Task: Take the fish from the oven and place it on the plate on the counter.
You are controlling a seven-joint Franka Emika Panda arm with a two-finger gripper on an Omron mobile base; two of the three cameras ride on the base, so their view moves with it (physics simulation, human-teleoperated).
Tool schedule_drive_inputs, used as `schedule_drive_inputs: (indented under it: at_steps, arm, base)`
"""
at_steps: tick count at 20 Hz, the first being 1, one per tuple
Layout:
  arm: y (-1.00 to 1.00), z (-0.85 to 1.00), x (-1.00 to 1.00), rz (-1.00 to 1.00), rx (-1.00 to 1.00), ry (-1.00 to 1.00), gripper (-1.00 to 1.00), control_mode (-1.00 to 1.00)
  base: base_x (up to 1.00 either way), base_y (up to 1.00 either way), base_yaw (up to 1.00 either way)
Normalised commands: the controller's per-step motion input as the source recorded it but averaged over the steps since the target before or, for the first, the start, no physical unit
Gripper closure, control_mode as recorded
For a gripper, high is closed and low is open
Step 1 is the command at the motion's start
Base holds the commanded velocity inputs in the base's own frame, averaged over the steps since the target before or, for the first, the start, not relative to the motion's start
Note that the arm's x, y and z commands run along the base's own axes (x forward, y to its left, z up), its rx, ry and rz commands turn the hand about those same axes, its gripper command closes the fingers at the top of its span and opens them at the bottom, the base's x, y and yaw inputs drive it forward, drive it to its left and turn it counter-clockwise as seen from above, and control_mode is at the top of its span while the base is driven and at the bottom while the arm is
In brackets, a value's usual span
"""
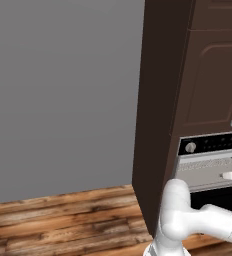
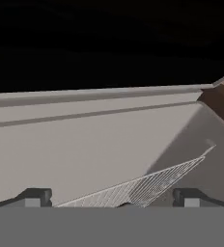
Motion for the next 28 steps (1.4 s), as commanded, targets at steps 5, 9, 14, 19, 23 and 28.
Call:
schedule_drive_inputs:
  at_steps: [5, 9, 14, 19, 23, 28]
  arm:
    - [-0.27, 0.03, 0.23, -0.14, 0.32, -0.02, -1.00, -1.00]
    - [-0.18, -0.01, 0.41, -0.14, 0.26, -0.10, -1.00, -1.00]
    - [-0.06, -0.35, 0.21, -0.07, 0.07, -0.08, -1.00, -1.00]
    - [0.00, -0.27, 0.10, -0.04, -0.02, -0.08, -1.00, -1.00]
    - [0.00, -0.22, 0.00, -0.05, -0.05, -0.02, -1.00, -1.00]
    - [-0.01, -0.58, 0.00, -0.01, -0.01, -0.01, -1.00, -1.00]
  base:
    - [0.00, 0.00, 0.00]
    - [0.00, 0.00, 0.00]
    - [0.00, 0.00, 0.00]
    - [0.00, 0.00, 0.00]
    - [0.00, 0.00, 0.00]
    - [0.00, 0.00, 0.00]
